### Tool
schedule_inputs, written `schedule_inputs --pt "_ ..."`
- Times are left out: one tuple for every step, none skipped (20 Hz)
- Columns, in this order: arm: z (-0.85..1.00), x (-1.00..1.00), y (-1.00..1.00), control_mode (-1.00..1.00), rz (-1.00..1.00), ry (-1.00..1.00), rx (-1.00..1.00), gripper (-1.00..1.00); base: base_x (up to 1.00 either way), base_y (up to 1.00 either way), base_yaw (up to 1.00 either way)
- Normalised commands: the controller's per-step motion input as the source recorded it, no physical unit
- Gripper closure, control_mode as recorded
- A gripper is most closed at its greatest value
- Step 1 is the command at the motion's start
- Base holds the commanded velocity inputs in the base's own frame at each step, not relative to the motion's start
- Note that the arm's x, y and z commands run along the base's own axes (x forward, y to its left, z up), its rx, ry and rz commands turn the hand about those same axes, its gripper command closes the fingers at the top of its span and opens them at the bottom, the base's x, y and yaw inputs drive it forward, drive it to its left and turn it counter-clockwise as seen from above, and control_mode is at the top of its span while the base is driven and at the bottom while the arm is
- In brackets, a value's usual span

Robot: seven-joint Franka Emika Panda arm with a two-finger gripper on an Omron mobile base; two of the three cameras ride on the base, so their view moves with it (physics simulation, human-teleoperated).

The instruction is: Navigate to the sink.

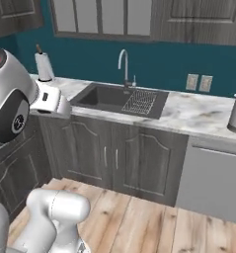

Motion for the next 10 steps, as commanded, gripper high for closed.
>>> schedule_inputs --pt "0.00 0.00 0.00 1.00 0.00 0.00 0.00 -1.00 0.99 0.32 -0.36" --pt "0.00 0.00 0.00 1.00 0.00 0.00 0.00 -1.00 1.00 0.39 -0.35" --pt "0.00 0.00 0.00 1.00 0.00 0.00 0.00 -1.00 1.00 0.33 -0.31" --pt "0.00 0.00 0.00 1.00 0.00 0.00 0.00 -1.00 1.00 0.39 -0.26" --pt "0.00 0.00 0.00 1.00 0.00 0.00 0.00 -1.00 1.00 0.41 -0.22" --pt "0.00 0.00 0.00 1.00 0.00 0.00 0.00 -1.00 1.00 0.32 -0.19" --pt "0.00 0.00 0.00 1.00 0.00 0.00 0.00 -1.00 1.00 0.15 -0.12" --pt "0.00 0.00 0.00 1.00 0.00 0.00 0.00 -1.00 1.00 0.09 -0.07" --pt "0.00 0.00 0.00 1.00 0.00 0.00 0.00 -1.00 1.00 0.00 -0.01" --pt "0.00 0.00 0.00 1.00 0.00 0.00 0.00 -1.00 1.00 0.04 0.00"
